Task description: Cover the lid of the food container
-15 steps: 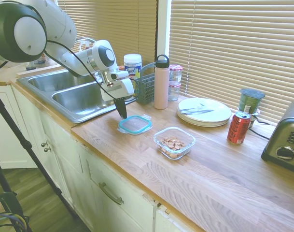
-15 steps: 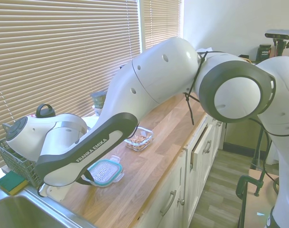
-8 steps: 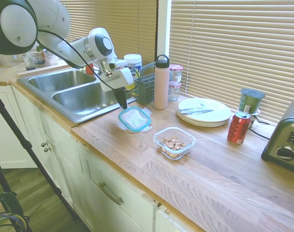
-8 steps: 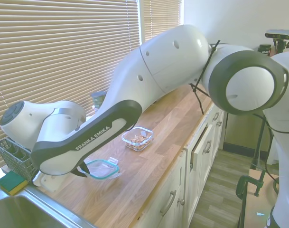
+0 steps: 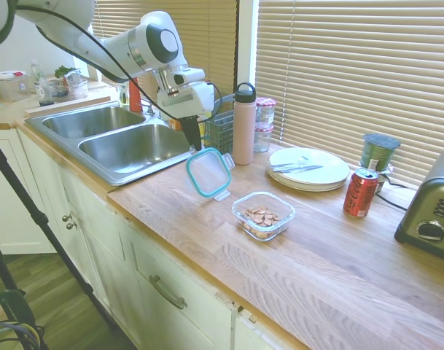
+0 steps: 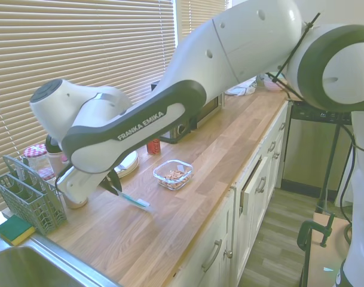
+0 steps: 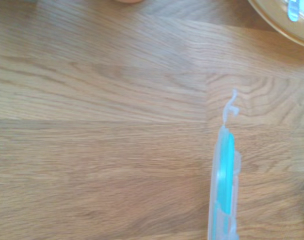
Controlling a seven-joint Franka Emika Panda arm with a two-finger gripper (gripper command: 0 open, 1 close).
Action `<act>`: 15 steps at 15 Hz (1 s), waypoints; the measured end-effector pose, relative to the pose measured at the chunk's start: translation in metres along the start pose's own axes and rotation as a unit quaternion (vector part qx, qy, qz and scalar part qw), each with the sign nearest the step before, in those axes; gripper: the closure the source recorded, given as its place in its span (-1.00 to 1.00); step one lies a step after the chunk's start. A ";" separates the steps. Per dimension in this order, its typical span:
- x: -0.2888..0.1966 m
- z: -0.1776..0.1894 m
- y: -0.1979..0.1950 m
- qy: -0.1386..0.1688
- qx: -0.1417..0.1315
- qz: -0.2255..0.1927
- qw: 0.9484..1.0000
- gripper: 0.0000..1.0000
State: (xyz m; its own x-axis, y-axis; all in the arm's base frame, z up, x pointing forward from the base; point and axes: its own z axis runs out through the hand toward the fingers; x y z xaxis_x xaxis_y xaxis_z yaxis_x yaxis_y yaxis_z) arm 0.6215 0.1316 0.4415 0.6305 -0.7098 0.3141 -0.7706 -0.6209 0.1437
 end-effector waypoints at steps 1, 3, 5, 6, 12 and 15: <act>0.007 -0.002 0.009 -0.003 0.006 0.002 1.000 1.00; 0.016 -0.008 0.025 -0.006 0.013 0.004 1.000 1.00; 0.022 -0.013 0.037 -0.007 0.020 0.005 1.000 1.00; 0.024 -0.017 0.041 -0.008 0.022 0.005 1.000 1.00; 0.041 -0.047 0.064 -0.012 0.050 0.012 0.999 1.00; 0.055 -0.054 0.079 -0.021 0.062 0.017 0.998 1.00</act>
State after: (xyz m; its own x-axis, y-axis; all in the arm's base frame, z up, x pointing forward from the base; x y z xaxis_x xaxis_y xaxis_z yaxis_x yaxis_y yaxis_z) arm 0.5908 0.0615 0.5206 0.6099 -0.7424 0.2773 -0.7757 -0.6309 0.0167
